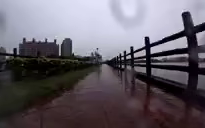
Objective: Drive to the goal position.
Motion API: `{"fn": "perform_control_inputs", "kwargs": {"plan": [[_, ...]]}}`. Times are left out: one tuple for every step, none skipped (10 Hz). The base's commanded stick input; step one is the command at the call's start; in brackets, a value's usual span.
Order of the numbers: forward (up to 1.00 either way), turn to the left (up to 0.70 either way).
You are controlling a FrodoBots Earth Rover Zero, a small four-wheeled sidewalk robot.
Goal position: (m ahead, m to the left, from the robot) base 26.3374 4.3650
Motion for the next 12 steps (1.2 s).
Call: {"fn": "perform_control_inputs", "kwargs": {"plan": [[1.0, 0.0], [1.0, 0.0], [1.0, 0.0], [1.0, 0.0], [1.0, 0.0], [1.0, 0.0], [1.0, 0.0], [1.0, 0.0], [1.0, 0.0], [1.0, 0.0], [1.0, 0.0], [1.0, -0.11]]}}
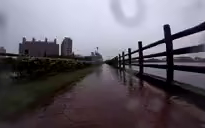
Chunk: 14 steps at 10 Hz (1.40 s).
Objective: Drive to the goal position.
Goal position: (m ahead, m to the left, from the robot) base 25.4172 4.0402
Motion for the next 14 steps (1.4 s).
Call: {"fn": "perform_control_inputs", "kwargs": {"plan": [[1.0, -0.22], [1.0, -0.18], [1.0, -0.07], [1.0, 0.0], [1.0, 0.0], [1.0, 0.0], [1.0, 0.0], [1.0, 0.0], [1.0, 0.0], [1.0, 0.0], [1.0, 0.0], [1.0, 0.0], [1.0, 0.0], [1.0, 0.0]]}}
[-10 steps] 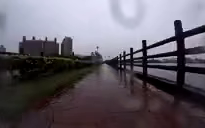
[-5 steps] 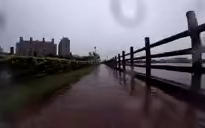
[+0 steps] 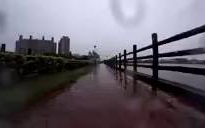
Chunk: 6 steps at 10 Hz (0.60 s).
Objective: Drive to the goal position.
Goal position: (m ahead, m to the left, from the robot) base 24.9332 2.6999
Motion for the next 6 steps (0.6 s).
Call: {"fn": "perform_control_inputs", "kwargs": {"plan": [[1.0, 0.0], [1.0, 0.0], [1.0, 0.0], [1.0, 0.0], [1.0, 0.0], [1.0, 0.0]]}}
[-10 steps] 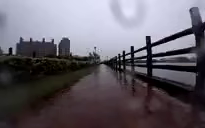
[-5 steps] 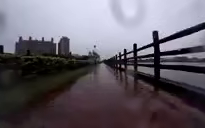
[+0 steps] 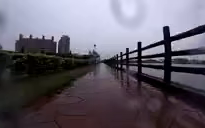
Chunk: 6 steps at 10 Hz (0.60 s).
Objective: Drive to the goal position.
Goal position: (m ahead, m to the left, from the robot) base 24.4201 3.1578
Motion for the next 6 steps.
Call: {"fn": "perform_control_inputs", "kwargs": {"plan": [[1.0, 0.0], [1.0, -0.06], [1.0, -0.15], [1.0, -0.08], [1.0, 0.0], [1.0, 0.0]]}}
